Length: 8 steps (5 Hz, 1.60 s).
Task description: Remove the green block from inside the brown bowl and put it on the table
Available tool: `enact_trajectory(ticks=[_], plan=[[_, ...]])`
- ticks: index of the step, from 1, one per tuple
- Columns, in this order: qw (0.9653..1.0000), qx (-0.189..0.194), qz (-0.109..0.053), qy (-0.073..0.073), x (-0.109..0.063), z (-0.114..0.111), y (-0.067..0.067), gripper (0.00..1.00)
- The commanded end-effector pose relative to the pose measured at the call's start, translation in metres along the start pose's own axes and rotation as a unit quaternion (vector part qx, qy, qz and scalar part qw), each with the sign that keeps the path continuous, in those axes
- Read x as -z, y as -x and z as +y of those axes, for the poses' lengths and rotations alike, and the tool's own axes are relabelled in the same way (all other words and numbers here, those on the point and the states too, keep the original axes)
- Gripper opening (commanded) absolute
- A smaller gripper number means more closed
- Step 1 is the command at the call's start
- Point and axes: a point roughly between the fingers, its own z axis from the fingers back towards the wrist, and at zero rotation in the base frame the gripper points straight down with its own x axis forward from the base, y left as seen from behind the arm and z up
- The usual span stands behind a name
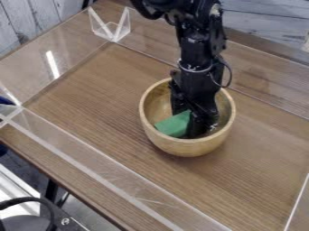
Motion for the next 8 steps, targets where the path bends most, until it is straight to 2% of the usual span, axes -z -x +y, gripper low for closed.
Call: enact_trajectory(ticks=[1,5,8], plan=[[0.9996,0.007,-0.027,-0.010,-0.015,0.001,-0.004,0.00],[0.9990,0.015,-0.039,-0.012,-0.016,0.003,-0.008,0.00],[0.9973,0.029,-0.063,-0.025,-0.043,-0.009,-0.016,0.00]])
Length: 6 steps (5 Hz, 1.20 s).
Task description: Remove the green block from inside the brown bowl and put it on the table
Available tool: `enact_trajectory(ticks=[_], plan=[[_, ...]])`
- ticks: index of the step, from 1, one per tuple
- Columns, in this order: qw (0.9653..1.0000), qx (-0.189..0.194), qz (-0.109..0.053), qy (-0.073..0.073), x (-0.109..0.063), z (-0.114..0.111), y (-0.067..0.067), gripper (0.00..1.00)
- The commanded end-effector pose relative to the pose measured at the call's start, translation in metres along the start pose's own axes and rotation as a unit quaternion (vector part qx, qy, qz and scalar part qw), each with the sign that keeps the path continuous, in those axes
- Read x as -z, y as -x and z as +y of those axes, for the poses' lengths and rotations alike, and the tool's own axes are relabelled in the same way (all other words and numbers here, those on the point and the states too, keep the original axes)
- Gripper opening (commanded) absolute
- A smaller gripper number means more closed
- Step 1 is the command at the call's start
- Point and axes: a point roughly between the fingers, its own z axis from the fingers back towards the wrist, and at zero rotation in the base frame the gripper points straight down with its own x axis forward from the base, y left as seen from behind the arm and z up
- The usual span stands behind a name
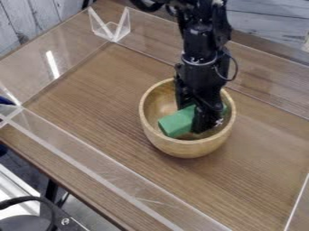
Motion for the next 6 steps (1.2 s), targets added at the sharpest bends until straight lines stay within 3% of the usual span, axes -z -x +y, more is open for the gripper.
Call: enact_trajectory(ticks=[1,3,6], plan=[[0.9988,0.007,-0.043,-0.023,-0.030,0.002,-0.014,0.00],[0.9975,0.014,-0.061,-0.032,-0.049,-0.005,-0.017,0.00],[0.9961,0.053,-0.067,-0.021,-0.049,-0.034,-0.022,0.00]])
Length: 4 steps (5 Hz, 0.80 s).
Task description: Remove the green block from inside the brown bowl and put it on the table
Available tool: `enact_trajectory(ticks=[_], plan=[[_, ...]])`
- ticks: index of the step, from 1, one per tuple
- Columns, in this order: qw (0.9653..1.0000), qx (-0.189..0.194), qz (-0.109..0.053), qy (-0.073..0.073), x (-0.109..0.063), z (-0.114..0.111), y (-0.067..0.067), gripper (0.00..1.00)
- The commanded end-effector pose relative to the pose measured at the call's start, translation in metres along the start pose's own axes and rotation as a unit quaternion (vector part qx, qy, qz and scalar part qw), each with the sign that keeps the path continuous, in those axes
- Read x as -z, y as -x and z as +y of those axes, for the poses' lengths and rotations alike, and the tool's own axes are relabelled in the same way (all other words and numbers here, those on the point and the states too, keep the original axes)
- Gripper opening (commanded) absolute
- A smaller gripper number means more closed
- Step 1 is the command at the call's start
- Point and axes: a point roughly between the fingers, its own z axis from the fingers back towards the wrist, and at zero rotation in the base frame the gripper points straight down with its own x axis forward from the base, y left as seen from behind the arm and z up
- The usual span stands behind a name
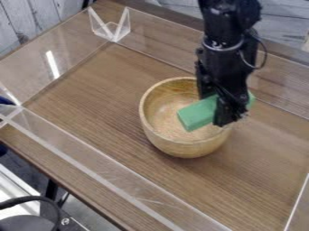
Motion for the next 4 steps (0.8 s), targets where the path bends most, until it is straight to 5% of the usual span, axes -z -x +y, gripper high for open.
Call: enact_trajectory(ticks=[1,4], plan=[[0.9994,0.020,-0.029,-0.005,-0.007,-0.011,-0.015,0.00],[0.9976,0.063,-0.013,0.027,0.029,-0.036,-0.037,0.00]])
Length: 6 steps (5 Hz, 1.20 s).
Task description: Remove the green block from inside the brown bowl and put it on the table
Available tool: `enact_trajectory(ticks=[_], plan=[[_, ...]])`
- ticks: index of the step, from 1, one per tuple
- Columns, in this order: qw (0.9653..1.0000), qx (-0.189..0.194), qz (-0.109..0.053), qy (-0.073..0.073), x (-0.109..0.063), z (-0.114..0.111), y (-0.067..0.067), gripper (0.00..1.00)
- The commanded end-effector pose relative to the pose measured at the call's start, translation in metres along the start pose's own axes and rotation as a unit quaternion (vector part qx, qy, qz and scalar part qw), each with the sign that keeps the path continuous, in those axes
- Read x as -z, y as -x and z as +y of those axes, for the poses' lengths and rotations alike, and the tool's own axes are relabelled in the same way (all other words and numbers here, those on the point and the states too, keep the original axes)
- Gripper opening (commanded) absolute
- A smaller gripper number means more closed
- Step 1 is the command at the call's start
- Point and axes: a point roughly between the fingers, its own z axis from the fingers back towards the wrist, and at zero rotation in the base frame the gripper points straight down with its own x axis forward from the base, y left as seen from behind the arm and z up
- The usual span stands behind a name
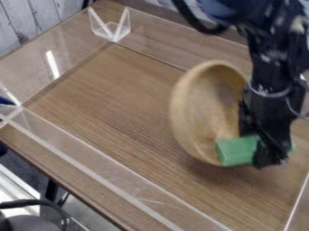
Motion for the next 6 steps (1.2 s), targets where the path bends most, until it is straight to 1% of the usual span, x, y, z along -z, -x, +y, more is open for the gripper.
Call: enact_trajectory(ticks=[1,2,3,4,5,6], plan=[[0.9997,-0.008,-0.024,-0.004,-0.005,0.007,-0.012,0.00],[0.9992,-0.039,-0.007,0.002,-0.002,0.017,0.001,1.00],[0.9974,-0.071,0.008,0.010,0.001,0.025,0.015,1.00],[0.9959,-0.089,0.015,0.014,0.004,0.029,0.021,1.00],[0.9951,-0.096,0.018,0.017,0.007,0.030,0.022,0.00],[0.9946,-0.100,0.019,0.020,0.009,0.031,0.022,0.00]])
